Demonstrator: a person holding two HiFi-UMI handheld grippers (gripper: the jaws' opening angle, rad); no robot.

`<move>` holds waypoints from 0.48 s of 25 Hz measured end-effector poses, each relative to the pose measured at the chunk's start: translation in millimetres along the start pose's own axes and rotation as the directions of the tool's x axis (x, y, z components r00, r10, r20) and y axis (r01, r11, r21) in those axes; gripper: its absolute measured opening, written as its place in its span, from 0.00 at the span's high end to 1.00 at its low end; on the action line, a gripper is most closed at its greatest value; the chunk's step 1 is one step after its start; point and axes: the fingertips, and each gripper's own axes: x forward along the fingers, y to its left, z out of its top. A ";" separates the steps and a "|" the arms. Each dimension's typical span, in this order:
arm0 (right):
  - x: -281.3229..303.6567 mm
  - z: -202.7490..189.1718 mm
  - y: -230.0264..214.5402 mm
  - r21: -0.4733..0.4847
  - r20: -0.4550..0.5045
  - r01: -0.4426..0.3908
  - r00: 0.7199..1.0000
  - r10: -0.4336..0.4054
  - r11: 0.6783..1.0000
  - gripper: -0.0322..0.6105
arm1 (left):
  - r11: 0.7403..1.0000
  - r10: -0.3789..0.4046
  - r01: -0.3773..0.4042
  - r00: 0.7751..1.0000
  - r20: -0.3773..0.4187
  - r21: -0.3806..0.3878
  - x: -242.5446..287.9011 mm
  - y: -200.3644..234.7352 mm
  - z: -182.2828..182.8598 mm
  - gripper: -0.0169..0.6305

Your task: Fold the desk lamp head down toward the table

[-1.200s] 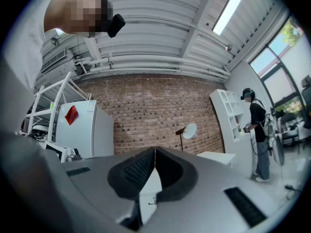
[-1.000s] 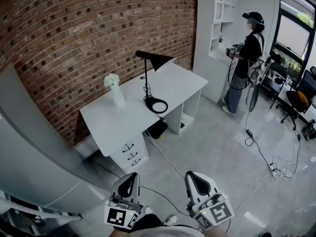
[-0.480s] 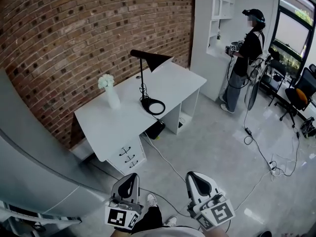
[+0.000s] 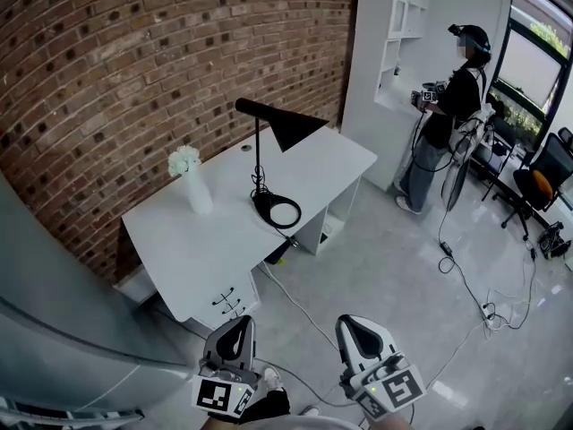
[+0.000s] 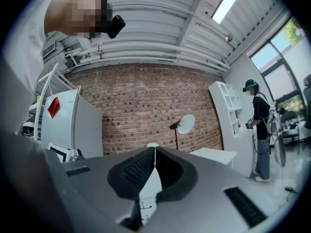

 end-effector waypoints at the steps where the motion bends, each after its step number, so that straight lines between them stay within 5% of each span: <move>1: 12.1 1.7 -1.5 -0.004 0.003 0.001 1.000 -0.001 1.000 0.92 | 1.000 -0.004 0.004 1.000 0.007 0.000 8.2 8.7 1.6 0.96; 12: 106.0 14.2 1.4 -0.058 0.005 0.016 1.000 -0.016 0.998 0.92 | 0.998 -0.057 0.058 0.997 0.046 -0.024 67.9 79.7 6.3 0.96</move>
